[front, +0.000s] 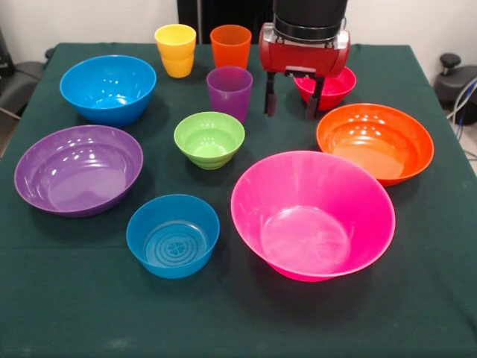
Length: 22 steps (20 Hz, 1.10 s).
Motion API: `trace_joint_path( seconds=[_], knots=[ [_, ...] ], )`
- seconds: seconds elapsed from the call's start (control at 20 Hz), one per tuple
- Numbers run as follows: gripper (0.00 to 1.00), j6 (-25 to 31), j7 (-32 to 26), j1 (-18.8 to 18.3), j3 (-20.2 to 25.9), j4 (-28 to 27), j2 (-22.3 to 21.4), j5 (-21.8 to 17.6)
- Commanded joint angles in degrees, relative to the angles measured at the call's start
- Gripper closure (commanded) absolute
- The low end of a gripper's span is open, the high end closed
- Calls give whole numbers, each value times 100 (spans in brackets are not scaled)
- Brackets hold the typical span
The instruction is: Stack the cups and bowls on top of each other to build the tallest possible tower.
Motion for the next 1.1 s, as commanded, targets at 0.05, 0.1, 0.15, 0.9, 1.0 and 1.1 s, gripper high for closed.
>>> trace_joint_path(
  seconds=[0.05,0.1,0.15,0.9,1.0,1.1],
  knots=[
    [0,749,1151,172,115,-305,230,156],
    [0,742,1140,169,109,-276,213,157],
    [0,735,1129,166,102,-248,195,158],
    [0,612,1054,104,117,-167,208,178],
    [0,605,1063,107,115,-178,218,180],
    [0,590,1054,102,134,-184,230,183]
  ],
)
